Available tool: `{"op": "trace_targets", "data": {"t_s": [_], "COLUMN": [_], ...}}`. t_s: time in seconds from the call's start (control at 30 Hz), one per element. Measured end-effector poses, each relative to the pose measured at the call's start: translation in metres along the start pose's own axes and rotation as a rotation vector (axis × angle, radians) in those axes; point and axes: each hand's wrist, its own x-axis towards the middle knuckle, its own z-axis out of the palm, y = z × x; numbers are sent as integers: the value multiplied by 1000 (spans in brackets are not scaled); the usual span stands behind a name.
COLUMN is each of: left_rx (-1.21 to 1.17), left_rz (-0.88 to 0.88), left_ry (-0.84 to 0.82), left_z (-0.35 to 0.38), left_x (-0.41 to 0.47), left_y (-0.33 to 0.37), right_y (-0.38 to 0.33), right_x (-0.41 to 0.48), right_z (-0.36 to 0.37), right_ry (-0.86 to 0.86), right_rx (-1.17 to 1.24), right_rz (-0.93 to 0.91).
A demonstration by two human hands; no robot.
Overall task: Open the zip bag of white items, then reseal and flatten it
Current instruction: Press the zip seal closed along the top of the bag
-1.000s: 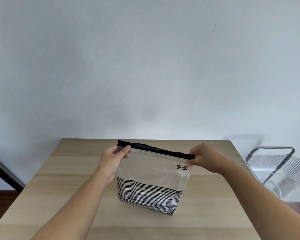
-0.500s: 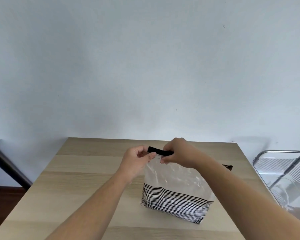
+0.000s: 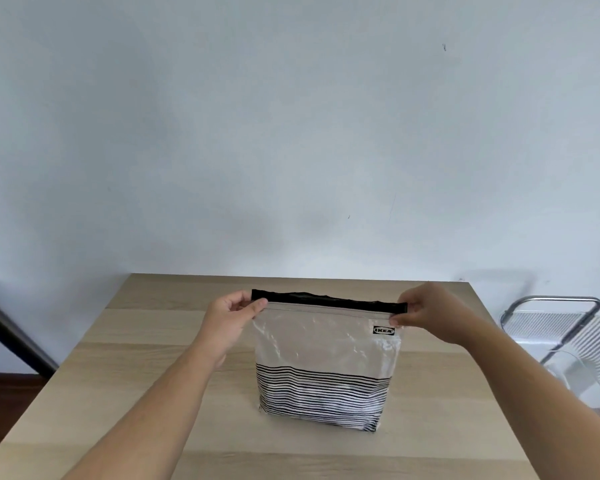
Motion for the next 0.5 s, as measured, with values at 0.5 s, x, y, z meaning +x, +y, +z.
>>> {"op": "trace_targets", "data": {"t_s": [0.5], "left_rx": [40], "left_rz": [-291], "left_ry": [-127], "left_z": [22], "left_x": [-29], "left_y": [-97], "right_y": [62], "right_x": [-25], "right_z": [116], "right_ry": [-13], "right_rx": [530], "right_rz": [241]}}
